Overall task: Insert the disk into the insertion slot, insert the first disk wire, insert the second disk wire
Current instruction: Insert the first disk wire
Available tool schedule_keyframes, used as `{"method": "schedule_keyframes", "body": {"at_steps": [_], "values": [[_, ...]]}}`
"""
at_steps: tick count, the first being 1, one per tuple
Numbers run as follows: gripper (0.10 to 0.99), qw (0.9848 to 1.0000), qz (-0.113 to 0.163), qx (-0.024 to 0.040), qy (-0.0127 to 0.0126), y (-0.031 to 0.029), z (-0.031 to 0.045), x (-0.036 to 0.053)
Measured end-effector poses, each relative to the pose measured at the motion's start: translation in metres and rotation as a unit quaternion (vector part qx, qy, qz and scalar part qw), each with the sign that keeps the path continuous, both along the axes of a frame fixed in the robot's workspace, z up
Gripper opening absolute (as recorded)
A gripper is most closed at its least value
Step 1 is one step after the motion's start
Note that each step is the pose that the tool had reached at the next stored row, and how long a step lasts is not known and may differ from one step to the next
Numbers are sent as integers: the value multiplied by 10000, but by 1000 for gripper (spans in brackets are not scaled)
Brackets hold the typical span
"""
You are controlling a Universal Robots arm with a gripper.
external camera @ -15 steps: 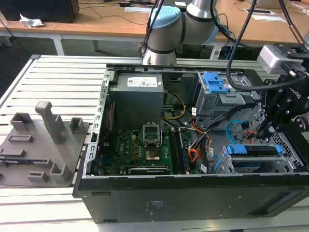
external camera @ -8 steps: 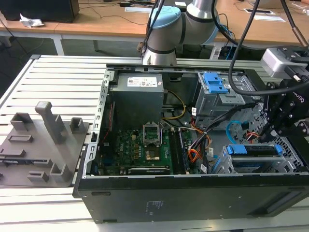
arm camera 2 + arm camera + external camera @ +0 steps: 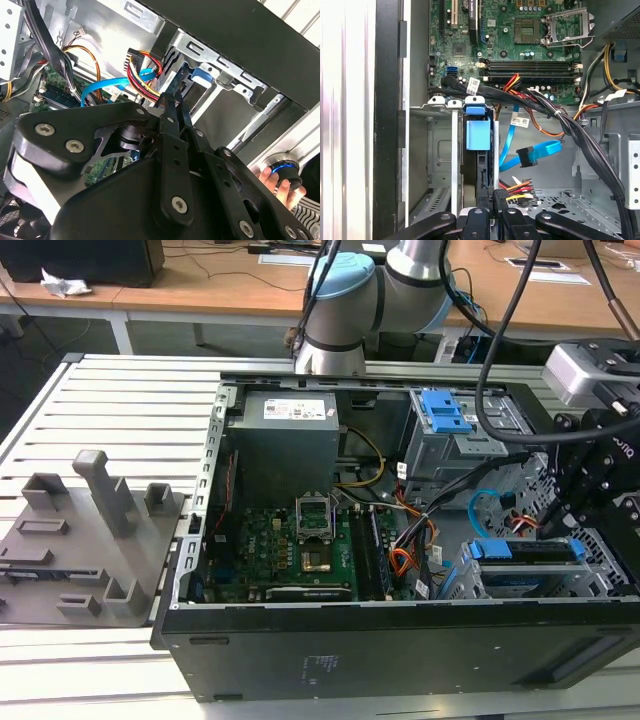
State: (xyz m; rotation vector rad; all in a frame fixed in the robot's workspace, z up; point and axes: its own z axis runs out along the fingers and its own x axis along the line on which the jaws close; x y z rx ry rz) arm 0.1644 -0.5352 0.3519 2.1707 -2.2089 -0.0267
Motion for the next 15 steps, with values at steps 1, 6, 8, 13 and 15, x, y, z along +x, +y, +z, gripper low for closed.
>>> {"method": "schedule_keyframes", "body": {"at_steps": [1, 6, 8, 13, 15], "values": [[165, 10000, 0, 0, 0, -12, -2, 0], [165, 10000, 0, 0, 0, -46, -5, 0], [165, 10000, 0, 1, 0, -70, -8, 0], [165, 10000, 0, 1, 0, -92, -23, 0], [165, 10000, 0, 0, 0, -97, -29, 0]]}}
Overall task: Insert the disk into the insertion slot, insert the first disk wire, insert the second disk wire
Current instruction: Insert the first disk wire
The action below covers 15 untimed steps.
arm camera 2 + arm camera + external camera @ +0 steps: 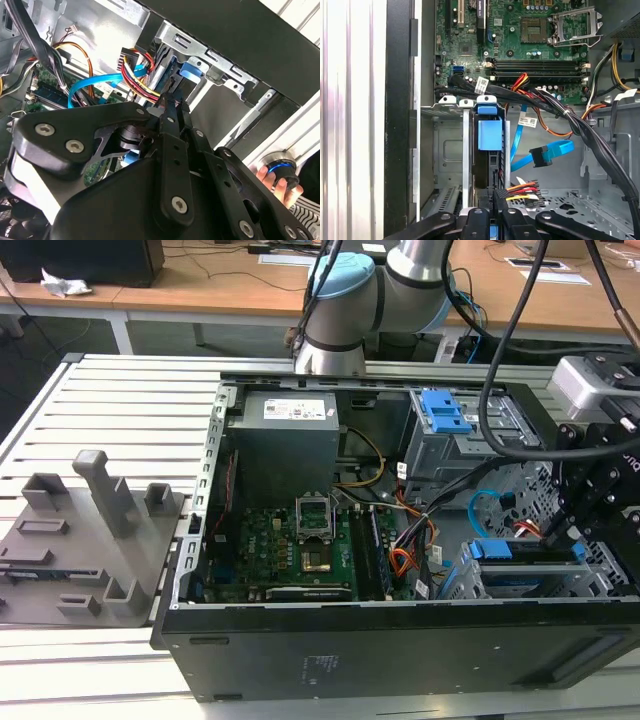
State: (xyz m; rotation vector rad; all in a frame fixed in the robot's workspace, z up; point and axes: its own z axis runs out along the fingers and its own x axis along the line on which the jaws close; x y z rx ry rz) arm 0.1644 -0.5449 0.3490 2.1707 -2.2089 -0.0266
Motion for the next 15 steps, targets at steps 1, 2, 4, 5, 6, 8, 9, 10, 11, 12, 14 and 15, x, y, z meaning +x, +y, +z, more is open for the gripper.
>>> {"method": "schedule_keyframes", "body": {"at_steps": [1, 2, 4, 5, 6, 8, 9, 10, 11, 12, 14, 15], "values": [[165, 10000, 0, 1, 0, -1, -3, 0], [165, 10000, 0, 14, 0, 3, -6, 0], [165, 10000, -1, 66, 0, 10, -5, -4], [165, 9999, 0, 108, -1, 12, -5, -5], [165, 9999, 0, 149, 0, 12, -5, -5], [165, 9998, 0, 180, 0, 13, -5, -5], [165, 9998, -1, 186, -1, 10, -11, -5], [165, 9998, -1, 187, -1, 5, -12, -5], [165, 9998, -1, 187, -1, 3, -15, -4], [165, 9998, -1, 187, 0, 1, -18, 1], [165, 9998, -1, 187, 0, 0, -21, 9], [165, 9998, -1, 187, 0, 0, -24, 16]]}}
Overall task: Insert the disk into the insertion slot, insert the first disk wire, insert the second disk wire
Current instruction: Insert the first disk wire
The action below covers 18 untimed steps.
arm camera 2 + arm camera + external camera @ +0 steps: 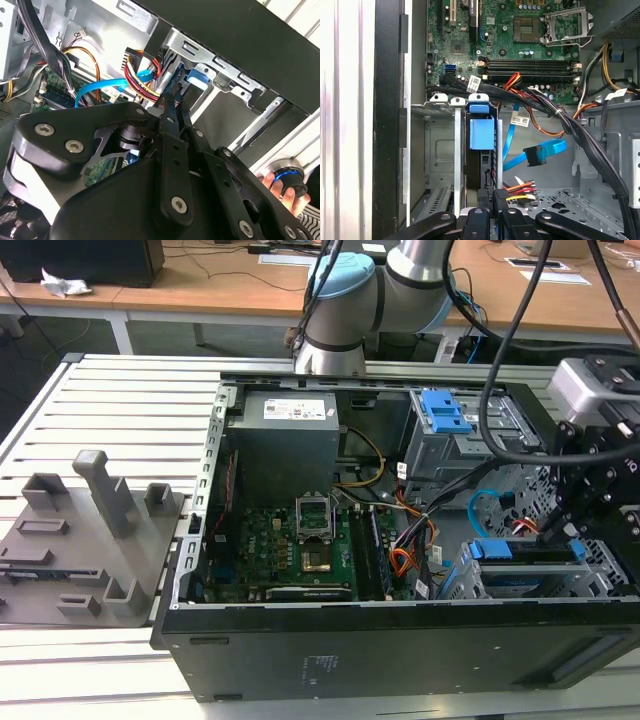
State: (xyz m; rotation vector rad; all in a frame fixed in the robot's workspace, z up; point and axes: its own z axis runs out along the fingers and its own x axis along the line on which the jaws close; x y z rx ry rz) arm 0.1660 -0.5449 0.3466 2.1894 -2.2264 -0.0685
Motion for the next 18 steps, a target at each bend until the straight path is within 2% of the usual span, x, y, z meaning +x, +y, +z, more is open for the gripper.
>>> {"method": "schedule_keyframes", "body": {"at_steps": [9, 18], "values": [[165, 10000, 0, 8, 0, -6, -55, 27], [176, 10000, 0, 12, 0, -6, -70, 36]]}}
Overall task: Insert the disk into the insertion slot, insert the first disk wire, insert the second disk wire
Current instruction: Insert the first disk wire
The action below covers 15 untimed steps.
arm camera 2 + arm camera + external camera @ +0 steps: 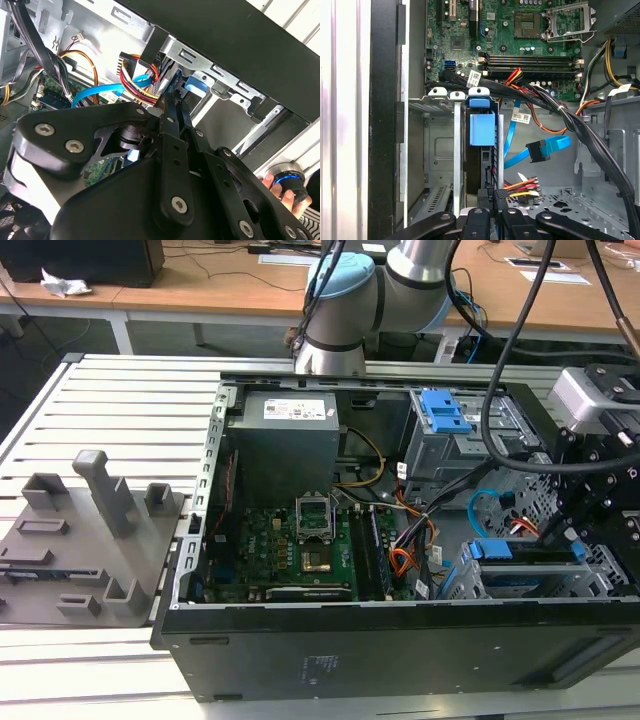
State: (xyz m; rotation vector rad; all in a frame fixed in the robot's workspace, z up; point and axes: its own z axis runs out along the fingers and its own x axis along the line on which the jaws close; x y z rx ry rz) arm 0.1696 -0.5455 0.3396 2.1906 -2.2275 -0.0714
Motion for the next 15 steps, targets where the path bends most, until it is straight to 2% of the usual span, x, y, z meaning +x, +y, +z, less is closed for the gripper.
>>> {"method": "schedule_keyframes", "body": {"at_steps": [1, 2, 4, 7, 8, 9, 13, 14, 15], "values": [[176, 10000, 0, -1, 0, 0, 0, 0], [239, 10000, 0, -3, 0, 1, 3, 0], [239, 10000, 0, -5, 0, 0, 32, 0], [239, 10000, 0, -5, 0, 0, 190, 0], [239, 10000, 0, -8, 0, 0, 307, 0], [239, 10000, 0, -9, 0, 1, 373, 0], [239, 10000, 0, -9, 0, 1, 382, 0], [224, 10000, 0, -10, 0, 1, 382, 0], [157, 10000, 0, -10, 0, 1, 383, 0]]}}
